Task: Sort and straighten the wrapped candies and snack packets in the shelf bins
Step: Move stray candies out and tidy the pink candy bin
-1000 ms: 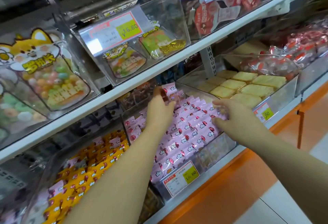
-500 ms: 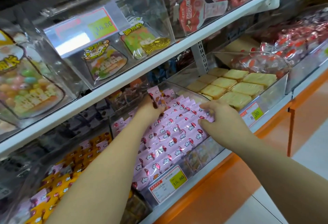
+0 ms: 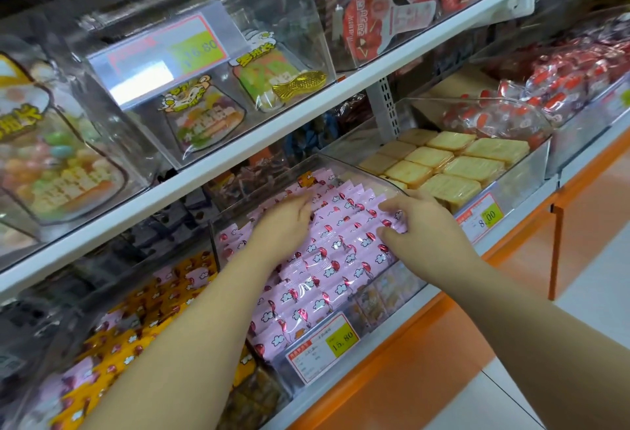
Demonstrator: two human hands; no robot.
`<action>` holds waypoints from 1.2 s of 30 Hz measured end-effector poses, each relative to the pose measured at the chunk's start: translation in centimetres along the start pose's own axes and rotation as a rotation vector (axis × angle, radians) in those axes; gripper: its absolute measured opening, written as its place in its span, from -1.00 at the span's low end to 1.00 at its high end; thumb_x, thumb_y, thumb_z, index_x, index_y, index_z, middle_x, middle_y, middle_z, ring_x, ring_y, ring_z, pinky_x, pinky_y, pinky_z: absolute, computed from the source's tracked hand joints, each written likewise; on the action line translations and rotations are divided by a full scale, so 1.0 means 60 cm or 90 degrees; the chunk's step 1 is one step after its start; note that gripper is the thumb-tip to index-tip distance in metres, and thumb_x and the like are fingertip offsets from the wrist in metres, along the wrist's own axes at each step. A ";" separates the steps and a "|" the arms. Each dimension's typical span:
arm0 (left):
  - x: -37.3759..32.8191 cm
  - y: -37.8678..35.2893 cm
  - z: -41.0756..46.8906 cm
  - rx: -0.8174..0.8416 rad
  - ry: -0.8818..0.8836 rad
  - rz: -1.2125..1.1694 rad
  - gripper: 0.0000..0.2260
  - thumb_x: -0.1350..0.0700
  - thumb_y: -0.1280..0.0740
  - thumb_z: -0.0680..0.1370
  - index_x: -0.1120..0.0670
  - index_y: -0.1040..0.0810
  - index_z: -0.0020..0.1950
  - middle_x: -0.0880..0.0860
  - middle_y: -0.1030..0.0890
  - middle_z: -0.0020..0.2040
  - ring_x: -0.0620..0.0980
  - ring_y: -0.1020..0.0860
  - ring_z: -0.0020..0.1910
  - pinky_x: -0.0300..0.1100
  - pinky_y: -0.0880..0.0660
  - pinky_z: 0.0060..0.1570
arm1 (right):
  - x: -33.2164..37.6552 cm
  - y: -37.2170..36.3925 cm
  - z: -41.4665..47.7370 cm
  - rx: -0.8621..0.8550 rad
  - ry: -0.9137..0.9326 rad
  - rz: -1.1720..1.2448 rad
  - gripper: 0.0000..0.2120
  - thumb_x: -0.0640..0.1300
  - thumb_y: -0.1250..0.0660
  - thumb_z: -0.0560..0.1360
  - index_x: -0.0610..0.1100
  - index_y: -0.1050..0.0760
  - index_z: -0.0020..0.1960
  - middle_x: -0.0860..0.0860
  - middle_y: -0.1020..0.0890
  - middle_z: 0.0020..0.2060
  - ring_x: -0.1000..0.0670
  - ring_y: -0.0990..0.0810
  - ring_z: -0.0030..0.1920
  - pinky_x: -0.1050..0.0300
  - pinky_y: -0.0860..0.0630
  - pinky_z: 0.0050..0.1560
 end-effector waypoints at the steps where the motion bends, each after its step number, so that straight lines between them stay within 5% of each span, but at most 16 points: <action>1: 0.004 -0.011 -0.001 0.051 0.010 0.027 -0.62 0.05 0.03 0.67 0.00 -0.23 0.50 0.07 -0.33 0.46 0.07 -0.33 0.39 -0.16 -0.24 0.33 | 0.001 -0.001 -0.001 0.001 -0.003 -0.001 -0.64 -0.09 -0.31 0.52 -0.04 -0.43 0.31 -0.03 -0.33 0.35 -0.07 -0.46 0.17 0.09 -0.41 0.11; 6: 0.015 -0.015 0.009 0.142 0.040 -0.009 -0.60 0.08 0.04 0.67 -0.03 -0.15 0.53 0.00 -0.17 0.53 0.03 -0.18 0.48 -0.18 -0.11 0.42 | 0.004 -0.003 -0.001 -0.005 -0.012 -0.003 -0.64 -0.09 -0.31 0.52 -0.05 -0.44 0.30 -0.04 -0.33 0.35 -0.07 -0.45 0.18 0.10 -0.40 0.10; 10: 0.026 0.022 -0.018 0.004 0.072 -0.084 -0.58 0.17 -0.07 0.63 -0.01 -0.21 0.50 0.04 -0.33 0.46 0.06 -0.38 0.35 -0.16 -0.32 0.28 | 0.013 -0.005 -0.004 -0.025 -0.012 -0.024 -0.63 -0.09 -0.31 0.52 -0.03 -0.43 0.32 -0.07 -0.26 0.42 -0.09 -0.31 0.36 0.05 -0.34 0.23; 13: 0.058 0.054 -0.049 -0.083 0.096 -0.082 -0.65 0.19 -0.12 0.62 -0.04 -0.38 0.39 0.04 -0.51 0.28 -0.01 -0.55 -0.10 -0.25 -0.45 -0.21 | 0.037 -0.009 -0.014 -0.071 0.053 -0.058 -0.65 -0.10 -0.31 0.51 -0.03 -0.46 0.29 -0.07 -0.28 0.41 -0.10 -0.23 0.40 0.01 -0.24 0.33; 16: 0.100 0.074 -0.075 -0.110 0.134 -0.051 -0.69 0.21 -0.17 0.60 0.00 -0.48 0.31 0.04 -0.55 0.24 0.00 -0.56 0.00 -0.23 -0.46 -0.10 | 0.065 -0.024 -0.027 -0.062 0.118 -0.070 -0.67 -0.09 -0.30 0.50 -0.03 -0.48 0.26 -0.04 -0.36 0.37 -0.07 -0.27 0.36 0.04 -0.23 0.31; 21: 0.136 0.072 -0.110 -0.086 0.163 -0.011 -0.74 0.18 -0.21 0.59 0.04 -0.55 0.25 0.05 -0.58 0.22 0.03 -0.55 0.14 -0.22 -0.43 0.09 | 0.095 -0.078 -0.047 0.077 0.174 -0.100 -0.60 0.04 -0.28 0.51 0.01 -0.42 0.33 -0.02 -0.37 0.38 -0.05 -0.29 0.39 0.04 -0.20 0.39; 27: 0.135 0.064 -0.106 0.002 0.162 0.024 -0.72 0.12 -0.21 0.60 0.03 -0.51 0.30 0.06 -0.51 0.30 0.04 -0.50 0.20 -0.20 -0.40 0.12 | 0.098 -0.123 -0.057 0.185 0.185 -0.247 -0.57 0.17 -0.03 0.59 0.15 -0.23 0.44 0.07 -0.18 0.49 0.01 -0.05 0.49 -0.18 0.16 0.45; 36: 0.125 0.051 -0.054 0.115 0.185 0.169 -0.79 0.09 -0.26 0.57 0.03 -0.62 0.16 0.02 -0.62 0.08 -0.04 -0.53 -0.17 -0.27 -0.38 -0.34 | 0.103 -0.130 -0.053 0.193 0.176 -0.270 -0.56 0.17 -0.01 0.59 0.17 -0.18 0.46 0.08 -0.12 0.51 0.02 0.02 0.50 -0.21 0.20 0.45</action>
Point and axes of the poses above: each hand's wrist, its own z-axis towards the middle knuckle, its own y-axis out of the back of the hand, x = y × z, the point moved 4 cm from there along z, towards the middle knuckle
